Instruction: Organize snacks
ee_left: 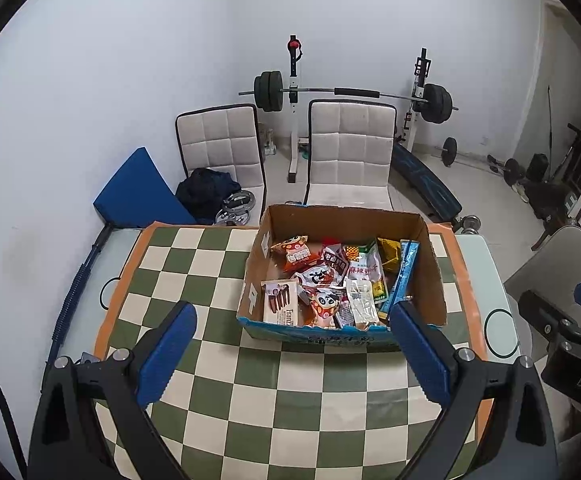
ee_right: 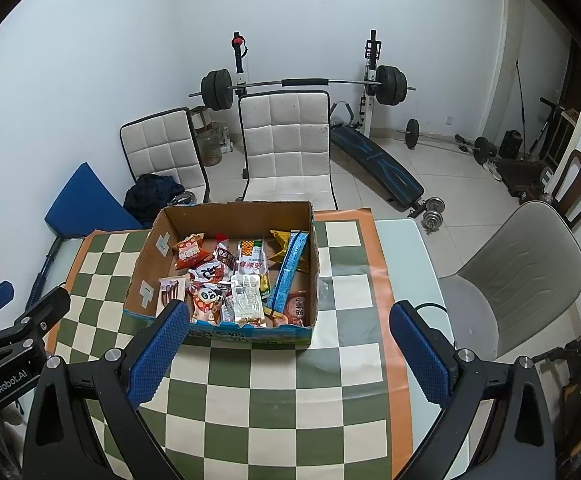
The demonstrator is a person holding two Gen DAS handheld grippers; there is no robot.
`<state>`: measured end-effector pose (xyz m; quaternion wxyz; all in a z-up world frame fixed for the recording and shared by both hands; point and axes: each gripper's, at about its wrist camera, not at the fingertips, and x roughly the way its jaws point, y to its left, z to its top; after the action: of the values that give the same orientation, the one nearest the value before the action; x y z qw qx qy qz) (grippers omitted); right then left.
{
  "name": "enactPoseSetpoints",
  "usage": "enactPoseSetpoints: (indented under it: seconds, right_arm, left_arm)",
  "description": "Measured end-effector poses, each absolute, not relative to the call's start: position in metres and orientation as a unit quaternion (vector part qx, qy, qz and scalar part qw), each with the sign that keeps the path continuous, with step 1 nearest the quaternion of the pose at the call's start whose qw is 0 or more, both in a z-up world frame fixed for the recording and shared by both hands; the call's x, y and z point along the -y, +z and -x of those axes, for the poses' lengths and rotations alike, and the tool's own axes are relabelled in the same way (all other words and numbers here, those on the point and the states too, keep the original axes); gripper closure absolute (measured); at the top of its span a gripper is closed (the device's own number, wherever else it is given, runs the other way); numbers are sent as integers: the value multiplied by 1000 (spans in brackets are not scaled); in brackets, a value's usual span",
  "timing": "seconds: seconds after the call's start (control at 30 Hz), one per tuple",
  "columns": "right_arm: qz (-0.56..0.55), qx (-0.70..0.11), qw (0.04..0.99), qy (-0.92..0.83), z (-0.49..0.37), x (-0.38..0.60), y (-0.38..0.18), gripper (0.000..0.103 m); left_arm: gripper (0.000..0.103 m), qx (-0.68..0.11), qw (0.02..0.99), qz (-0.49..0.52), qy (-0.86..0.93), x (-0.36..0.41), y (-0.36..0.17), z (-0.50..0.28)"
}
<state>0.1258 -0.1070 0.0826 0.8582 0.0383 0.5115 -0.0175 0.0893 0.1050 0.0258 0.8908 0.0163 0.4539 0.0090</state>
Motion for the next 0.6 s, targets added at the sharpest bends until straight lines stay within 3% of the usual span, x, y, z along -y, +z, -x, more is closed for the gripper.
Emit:
enactPoseSetpoints:
  seconds: [0.6]
  right_arm:
    - [-37, -510, 859, -20, -125, 105, 87, 1]
  left_arm:
    - [4, -450, 893, -17, 6, -104, 33, -88]
